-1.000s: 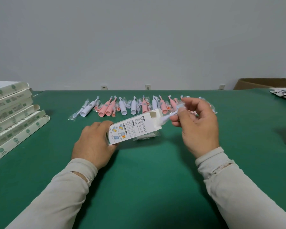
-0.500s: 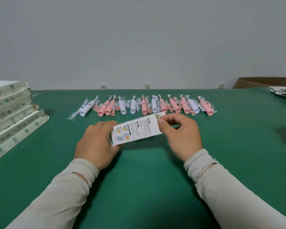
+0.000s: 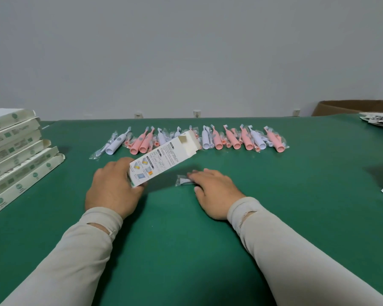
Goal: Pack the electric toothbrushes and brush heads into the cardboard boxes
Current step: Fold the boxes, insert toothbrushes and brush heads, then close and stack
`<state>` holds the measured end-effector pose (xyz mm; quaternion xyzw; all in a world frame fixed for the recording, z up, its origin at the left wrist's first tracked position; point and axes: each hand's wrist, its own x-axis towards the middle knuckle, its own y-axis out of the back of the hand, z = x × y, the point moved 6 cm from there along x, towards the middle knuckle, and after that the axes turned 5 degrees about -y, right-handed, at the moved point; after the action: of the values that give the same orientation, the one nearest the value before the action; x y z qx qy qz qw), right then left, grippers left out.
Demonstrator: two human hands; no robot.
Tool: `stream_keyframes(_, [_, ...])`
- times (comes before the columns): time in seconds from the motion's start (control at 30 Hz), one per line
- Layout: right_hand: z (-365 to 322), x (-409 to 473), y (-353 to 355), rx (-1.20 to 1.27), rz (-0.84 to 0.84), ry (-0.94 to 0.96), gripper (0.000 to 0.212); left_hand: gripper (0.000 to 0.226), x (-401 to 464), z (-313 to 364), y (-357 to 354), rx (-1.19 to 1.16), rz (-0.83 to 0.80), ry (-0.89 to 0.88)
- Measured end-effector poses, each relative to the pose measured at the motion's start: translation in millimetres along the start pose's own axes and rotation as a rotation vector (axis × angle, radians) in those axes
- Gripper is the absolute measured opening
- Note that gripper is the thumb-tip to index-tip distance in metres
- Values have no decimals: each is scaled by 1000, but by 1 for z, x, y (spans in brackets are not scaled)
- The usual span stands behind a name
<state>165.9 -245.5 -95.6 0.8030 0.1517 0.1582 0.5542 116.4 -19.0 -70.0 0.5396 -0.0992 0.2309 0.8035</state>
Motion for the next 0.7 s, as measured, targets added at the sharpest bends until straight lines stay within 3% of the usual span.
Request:
stream_keyframes(0.1, [-4,-3,16,-169,97,-13,20,38,-1,2,-1,3,1,-8])
stream_keyframes(0.27, [25,-12,31,-274,81,-197,24,38,-4,4,-1,-23,-9,-35])
stream_keyframes(0.33, [36,-18,40,-60,154,-231,21,38,-4,6,-1,-21,-11,-49])
stream_keyframes(0.4, [45,-25,61,363,360,-219,19,41,-4,6,1,-1,-13,-51])
stream_keyframes(0.5, [35,-40,90,850,593,22,16,43,-4,9,0,18,-19,-76])
stream_keyframes(0.6, [3,-48,91,744,581,223,10,44,-6,15,-3,35,-43,-108])
stream_keyframes(0.7, [-3,-46,74,591,519,163,10,44,-6,16,-3,29,-48,-119])
